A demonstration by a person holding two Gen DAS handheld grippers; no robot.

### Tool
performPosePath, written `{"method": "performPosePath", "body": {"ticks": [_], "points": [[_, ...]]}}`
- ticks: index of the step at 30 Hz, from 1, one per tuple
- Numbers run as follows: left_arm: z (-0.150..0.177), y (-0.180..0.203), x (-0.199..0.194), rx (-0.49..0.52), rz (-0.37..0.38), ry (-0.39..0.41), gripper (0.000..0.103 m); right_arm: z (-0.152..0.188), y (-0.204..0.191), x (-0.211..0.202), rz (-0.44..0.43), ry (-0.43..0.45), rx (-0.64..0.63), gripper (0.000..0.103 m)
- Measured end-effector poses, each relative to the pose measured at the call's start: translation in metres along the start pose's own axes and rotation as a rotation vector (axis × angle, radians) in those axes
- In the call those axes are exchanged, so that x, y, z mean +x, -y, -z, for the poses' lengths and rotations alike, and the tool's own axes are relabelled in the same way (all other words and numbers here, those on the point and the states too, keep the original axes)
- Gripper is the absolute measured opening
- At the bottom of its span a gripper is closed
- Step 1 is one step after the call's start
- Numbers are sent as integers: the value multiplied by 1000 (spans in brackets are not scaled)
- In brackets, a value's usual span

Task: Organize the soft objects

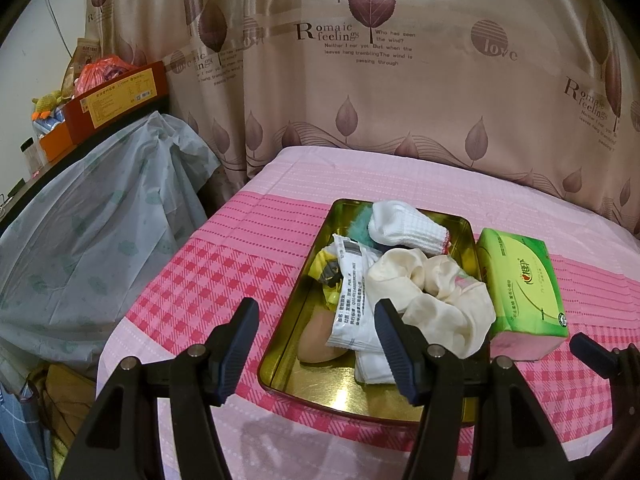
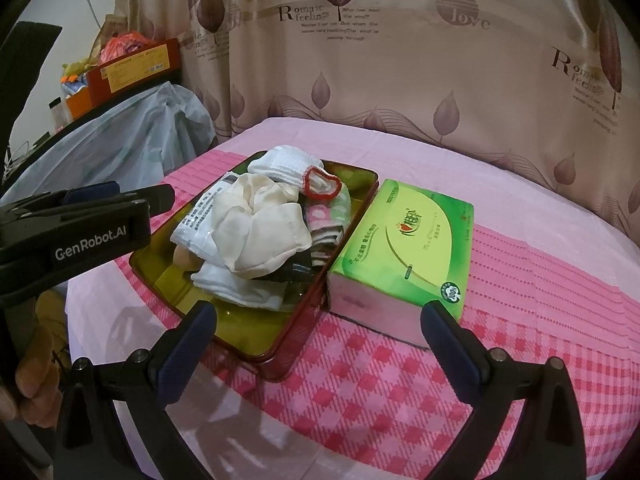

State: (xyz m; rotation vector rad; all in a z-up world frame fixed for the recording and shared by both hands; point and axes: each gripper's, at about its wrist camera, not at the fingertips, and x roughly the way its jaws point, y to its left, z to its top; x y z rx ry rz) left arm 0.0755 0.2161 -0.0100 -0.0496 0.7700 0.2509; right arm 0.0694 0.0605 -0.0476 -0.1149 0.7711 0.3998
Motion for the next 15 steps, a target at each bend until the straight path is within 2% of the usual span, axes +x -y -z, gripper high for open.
{"method": "performPosePath", "body": {"ticks": [15], "points": [[0,0,0,0,0,0,62,3,-4,3,-7,-16,-10,101]]}}
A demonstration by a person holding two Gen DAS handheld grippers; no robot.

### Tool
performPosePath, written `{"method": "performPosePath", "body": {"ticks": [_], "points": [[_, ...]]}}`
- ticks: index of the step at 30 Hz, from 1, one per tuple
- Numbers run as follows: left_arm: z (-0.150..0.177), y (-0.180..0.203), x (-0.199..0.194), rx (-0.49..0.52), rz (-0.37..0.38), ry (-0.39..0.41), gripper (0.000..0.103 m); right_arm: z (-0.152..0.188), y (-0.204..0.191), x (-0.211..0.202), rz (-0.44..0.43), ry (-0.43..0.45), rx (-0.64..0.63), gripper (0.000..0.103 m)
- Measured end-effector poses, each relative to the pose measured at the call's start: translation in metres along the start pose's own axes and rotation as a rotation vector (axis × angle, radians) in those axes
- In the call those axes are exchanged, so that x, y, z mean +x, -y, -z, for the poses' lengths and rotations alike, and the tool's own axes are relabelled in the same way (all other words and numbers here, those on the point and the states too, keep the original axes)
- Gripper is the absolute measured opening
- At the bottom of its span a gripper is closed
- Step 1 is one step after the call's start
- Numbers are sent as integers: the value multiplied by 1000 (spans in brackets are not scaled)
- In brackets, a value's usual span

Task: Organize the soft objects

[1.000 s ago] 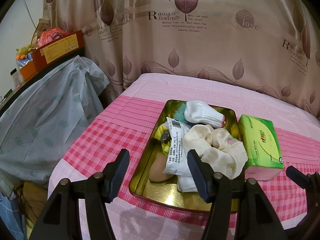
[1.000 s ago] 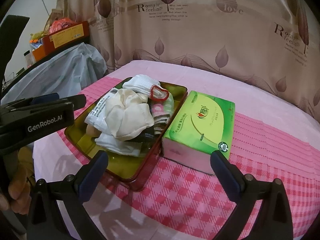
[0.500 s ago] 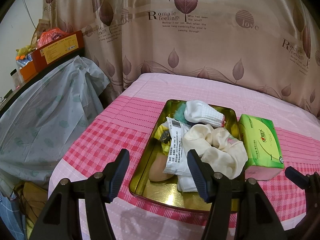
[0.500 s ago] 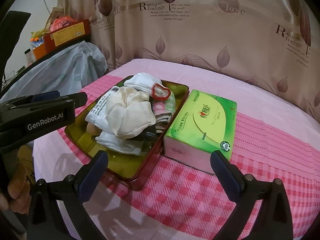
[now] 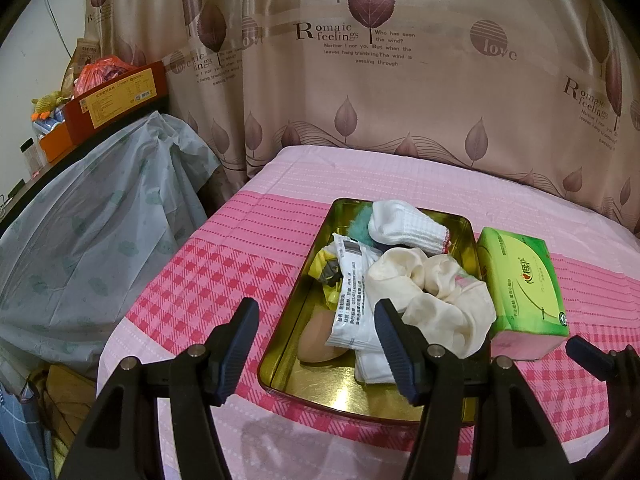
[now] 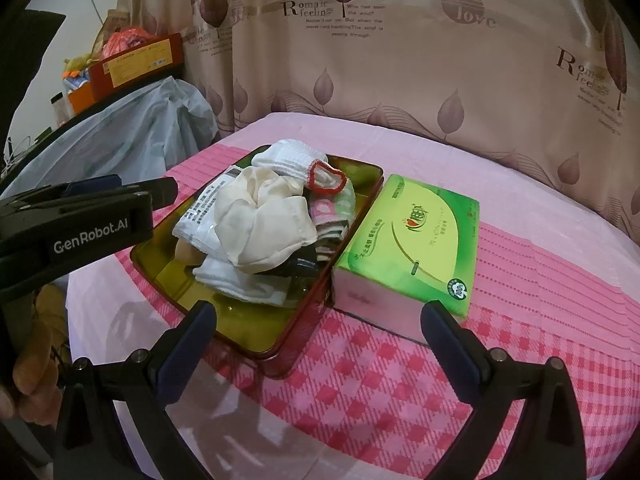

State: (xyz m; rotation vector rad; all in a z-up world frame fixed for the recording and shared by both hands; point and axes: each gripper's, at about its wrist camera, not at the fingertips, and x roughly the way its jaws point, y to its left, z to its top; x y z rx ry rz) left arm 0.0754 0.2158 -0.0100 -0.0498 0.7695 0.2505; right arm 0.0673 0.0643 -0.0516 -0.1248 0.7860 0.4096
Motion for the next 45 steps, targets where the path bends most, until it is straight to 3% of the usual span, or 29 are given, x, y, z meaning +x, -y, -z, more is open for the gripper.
{"method": "performPosePath", "body": {"ticks": [45], "points": [[2,0,-2,24,11,6,62,5,-3,1,-4,-17,-5,101]]}}
